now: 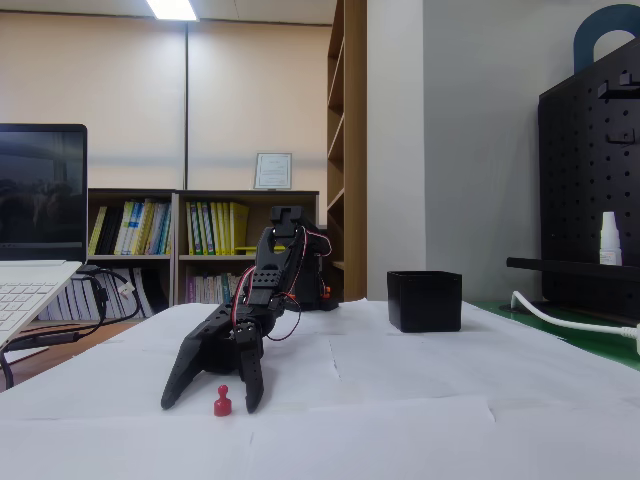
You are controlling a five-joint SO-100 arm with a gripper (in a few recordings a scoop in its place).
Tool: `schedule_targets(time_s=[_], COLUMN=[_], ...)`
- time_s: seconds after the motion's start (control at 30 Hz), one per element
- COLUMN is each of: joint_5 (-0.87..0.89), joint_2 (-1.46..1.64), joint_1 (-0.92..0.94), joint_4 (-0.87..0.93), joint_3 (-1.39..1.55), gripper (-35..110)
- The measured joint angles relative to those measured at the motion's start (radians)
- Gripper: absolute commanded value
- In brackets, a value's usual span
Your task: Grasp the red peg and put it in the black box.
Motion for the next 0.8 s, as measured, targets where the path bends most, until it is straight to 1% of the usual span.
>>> schedule_targets(time_s=[0.03,0.13,0.5,0.8], joint_5=[0.002,0.008,0.025,0.034], joint_2=[0.000,0.000,0.005,0.025], joint_1=[-0.008,-0.011,-0.049,-0.081], joint_4=[0.000,0.000,0.000,0.003], joint_3=[0.000,0.000,0.017,0.051], gripper=[29,19,19,6])
